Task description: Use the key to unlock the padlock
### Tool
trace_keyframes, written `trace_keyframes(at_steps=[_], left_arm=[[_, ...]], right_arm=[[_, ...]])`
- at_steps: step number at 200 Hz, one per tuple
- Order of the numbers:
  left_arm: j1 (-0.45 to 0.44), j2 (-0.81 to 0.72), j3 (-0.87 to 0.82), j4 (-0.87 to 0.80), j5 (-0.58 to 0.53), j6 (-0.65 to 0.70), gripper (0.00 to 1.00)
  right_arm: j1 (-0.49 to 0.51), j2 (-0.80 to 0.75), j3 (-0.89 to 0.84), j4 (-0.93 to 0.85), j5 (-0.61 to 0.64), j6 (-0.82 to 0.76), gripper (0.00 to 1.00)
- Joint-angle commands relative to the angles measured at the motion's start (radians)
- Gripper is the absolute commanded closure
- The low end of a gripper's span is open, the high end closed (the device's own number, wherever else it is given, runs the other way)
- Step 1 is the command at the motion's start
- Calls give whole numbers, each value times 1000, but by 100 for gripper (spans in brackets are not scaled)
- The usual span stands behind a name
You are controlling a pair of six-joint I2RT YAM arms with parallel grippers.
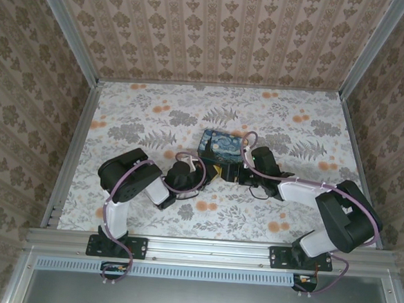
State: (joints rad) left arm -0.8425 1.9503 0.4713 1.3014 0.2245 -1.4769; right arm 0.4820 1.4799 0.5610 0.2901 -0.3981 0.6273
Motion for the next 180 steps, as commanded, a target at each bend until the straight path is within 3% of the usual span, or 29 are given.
trace_keyframes(at_steps=[1, 47, 127, 180], left_arm=[[-5, 3, -31, 1, 38, 14, 100], [-9, 9, -54, -1, 63, 27, 100], [-13, -19, -74, -1, 78, 43, 64], [-9, -112, -100, -5, 70, 61, 46]], right_arm=[[-15, 3, 4, 62, -7, 29, 30], [-47, 29, 31, 72, -2, 44, 30], [-85, 78, 66, 109, -22, 76, 30], [-92, 121, 104, 124, -39, 89, 30]])
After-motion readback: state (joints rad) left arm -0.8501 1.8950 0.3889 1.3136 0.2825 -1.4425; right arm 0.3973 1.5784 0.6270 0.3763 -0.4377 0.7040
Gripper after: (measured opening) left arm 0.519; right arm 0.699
